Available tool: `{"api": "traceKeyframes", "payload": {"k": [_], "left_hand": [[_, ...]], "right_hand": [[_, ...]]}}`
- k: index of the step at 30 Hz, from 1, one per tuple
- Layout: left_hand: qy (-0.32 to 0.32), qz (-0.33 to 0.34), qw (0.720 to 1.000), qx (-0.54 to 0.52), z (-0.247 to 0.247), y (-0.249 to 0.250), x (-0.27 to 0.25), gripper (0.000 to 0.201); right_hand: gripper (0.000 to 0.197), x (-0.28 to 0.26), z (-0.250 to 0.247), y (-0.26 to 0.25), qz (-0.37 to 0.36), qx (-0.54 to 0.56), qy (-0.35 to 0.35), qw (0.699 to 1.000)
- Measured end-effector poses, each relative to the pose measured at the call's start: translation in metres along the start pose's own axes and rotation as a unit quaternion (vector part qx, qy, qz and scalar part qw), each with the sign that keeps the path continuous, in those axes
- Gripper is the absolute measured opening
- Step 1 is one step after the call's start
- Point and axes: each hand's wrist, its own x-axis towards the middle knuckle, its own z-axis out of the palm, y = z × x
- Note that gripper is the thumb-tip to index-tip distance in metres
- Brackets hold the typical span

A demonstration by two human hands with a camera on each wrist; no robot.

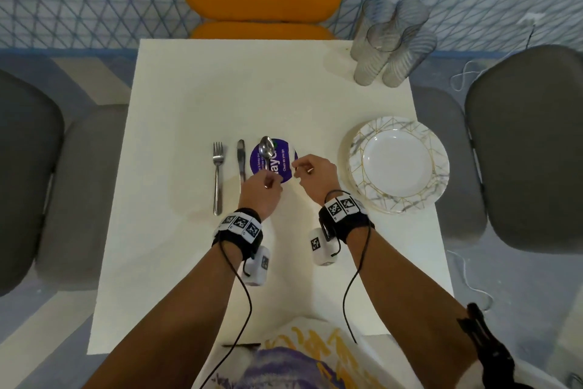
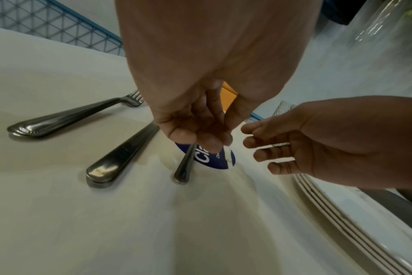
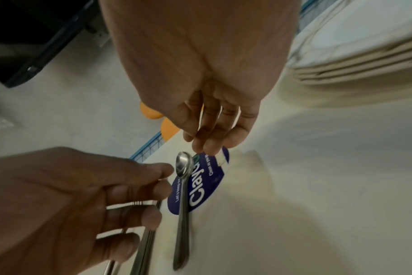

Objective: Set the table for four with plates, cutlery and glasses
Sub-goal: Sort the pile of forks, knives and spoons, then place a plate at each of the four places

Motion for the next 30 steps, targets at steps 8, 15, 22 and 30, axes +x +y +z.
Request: {"api": "traceKeyframes", "payload": {"k": [8, 15, 22, 30], "left_hand": [[-0.112, 0.008, 0.993, -0.024, 0.02, 0.019, -0.009, 0.017], [-0.157, -0.065, 0.979, -0.11, 0.069, 0.07, 0.003, 0.018], [-0.111, -0.119, 0.983, -0.083, 0.126, 0.11, 0.038, 0.054], [-0.081, -0.114, 0.99, -0.012, 0.162, 0.118, 0.058, 0.022]], "right_hand": [[0.027, -0.056, -0.042, 0.02, 0.038, 0.056, 0.101, 0.993], [0.027, -0.05, -0.123, 0.06, 0.064, 0.042, 0.201, 0.977], [0.024, 0.002, -0.202, 0.119, 0.117, -0.088, 0.226, 0.963], [0.075, 0.038, -0.241, 0.143, 0.228, -0.203, 0.184, 0.934]]}}
